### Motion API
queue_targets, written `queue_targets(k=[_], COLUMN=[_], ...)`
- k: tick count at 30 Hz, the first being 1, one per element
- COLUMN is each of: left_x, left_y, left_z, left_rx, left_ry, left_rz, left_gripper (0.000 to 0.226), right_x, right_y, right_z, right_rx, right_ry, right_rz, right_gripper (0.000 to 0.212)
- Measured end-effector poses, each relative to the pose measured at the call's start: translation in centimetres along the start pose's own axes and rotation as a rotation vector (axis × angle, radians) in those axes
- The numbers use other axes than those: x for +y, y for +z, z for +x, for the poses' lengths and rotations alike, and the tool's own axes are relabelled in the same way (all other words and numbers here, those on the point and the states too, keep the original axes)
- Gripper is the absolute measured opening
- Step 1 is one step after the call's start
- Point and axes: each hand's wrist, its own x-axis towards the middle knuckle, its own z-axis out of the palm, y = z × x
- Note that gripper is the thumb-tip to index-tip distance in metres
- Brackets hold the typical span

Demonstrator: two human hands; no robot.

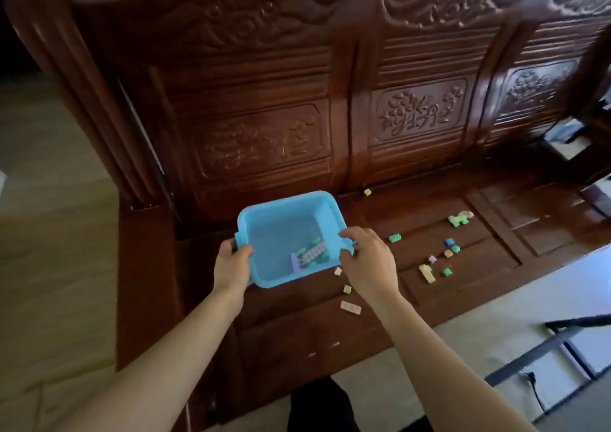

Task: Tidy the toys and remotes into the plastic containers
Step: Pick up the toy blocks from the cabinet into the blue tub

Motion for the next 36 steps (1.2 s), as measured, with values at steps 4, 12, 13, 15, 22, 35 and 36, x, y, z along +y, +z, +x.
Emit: queue_targets(k=[4, 12, 13, 15, 22, 35, 36], left_x=[1.8, 0.4, 0.0, -0.7, -4.7, -12.5, -12.9], left_y=[5.0, 7.3, 7.5, 7.3, 11.1, 9.4, 9.3], left_z=[3.8, 9.2, 10.4, 11.3, 17.1, 25.7, 25.8], left_rx=[0.128, 0.223, 0.240, 0.259, 0.227, 0.211, 0.211], left_ry=[-0.087, -0.173, -0.180, -0.192, -0.278, -0.345, -0.362], left_rz=[-0.079, 0.012, 0.037, 0.029, -0.057, -0.111, -0.127], left_gripper=[0.037, 0.035, 0.034, 0.033, 0.035, 0.024, 0.025], right_x=[5.8, 11.1, 11.6, 11.9, 14.9, 15.4, 15.7], right_y=[-0.3, 5.6, 6.8, 7.9, 14.1, 28.7, 28.9], right_z=[6.6, 13.3, 14.0, 14.1, 15.8, 14.2, 13.7], right_rx=[-0.030, -0.275, -0.299, -0.323, -0.454, -0.675, -0.670], right_ry=[0.091, 0.215, 0.218, 0.209, 0.217, 0.114, 0.106], right_rz=[0.020, 0.059, 0.068, 0.074, -0.077, -0.301, -0.322], right_gripper=[0.031, 0.033, 0.035, 0.036, 0.036, 0.050, 0.050])
